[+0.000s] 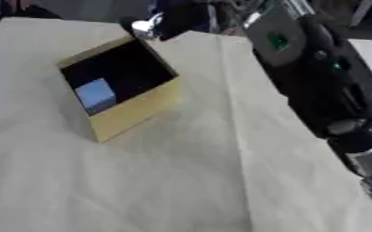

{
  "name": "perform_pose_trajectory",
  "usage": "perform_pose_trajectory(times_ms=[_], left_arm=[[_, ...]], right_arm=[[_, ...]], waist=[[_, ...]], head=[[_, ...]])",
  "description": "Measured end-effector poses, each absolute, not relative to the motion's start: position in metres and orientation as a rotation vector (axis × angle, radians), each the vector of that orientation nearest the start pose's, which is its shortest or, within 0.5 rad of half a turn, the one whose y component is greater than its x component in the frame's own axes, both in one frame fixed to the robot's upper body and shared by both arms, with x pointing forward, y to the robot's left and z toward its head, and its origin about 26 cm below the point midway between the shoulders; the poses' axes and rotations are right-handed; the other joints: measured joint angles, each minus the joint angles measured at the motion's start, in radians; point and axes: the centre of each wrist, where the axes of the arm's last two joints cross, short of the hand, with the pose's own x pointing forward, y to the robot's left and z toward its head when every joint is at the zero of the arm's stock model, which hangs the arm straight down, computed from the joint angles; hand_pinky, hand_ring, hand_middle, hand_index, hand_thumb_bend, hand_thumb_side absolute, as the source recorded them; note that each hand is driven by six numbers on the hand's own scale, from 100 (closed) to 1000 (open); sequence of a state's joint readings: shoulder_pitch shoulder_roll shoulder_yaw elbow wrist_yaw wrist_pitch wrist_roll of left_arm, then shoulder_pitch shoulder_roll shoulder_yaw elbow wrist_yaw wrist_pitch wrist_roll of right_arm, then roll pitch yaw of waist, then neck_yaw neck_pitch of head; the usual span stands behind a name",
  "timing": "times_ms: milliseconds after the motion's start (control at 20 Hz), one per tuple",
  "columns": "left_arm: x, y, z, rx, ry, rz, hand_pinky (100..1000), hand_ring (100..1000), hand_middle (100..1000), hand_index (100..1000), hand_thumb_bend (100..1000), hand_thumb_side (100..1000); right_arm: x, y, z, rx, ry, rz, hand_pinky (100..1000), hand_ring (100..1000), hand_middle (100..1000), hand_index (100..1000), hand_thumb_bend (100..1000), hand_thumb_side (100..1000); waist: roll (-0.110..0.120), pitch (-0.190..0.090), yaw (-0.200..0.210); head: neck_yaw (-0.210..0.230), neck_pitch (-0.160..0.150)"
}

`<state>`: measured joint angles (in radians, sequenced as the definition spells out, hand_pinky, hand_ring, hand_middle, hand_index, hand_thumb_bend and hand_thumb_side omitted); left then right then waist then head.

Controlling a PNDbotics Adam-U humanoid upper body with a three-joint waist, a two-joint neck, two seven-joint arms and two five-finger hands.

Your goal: Pick up objects on the table and place them in the box.

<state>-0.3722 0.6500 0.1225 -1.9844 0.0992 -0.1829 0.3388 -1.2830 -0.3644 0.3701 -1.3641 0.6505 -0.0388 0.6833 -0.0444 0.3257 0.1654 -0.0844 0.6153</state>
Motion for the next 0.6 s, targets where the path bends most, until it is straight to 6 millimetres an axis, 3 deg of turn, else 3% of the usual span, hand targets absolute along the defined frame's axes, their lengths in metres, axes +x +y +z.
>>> perform_pose_trajectory(times_ms=[150,600], left_arm=[[0.295,0.325,0.269,-0.714,3.548,0.228,672,620,635,858,100,944],[0.294,0.328,0.264,-0.752,3.559,0.223,672,620,635,858,100,944]], right_arm=[[0.389,-0.117,0.389,0.972,2.405,-2.433,994,1000,1000,1000,184,832],[0.382,-0.127,0.394,1.000,2.508,-2.402,987,1000,994,1000,111,858]], waist=[[0.006,-0.006,-0.008],[0.027,-0.016,-0.030]], head=[[0.013,0.001],[0.029,0.014]])
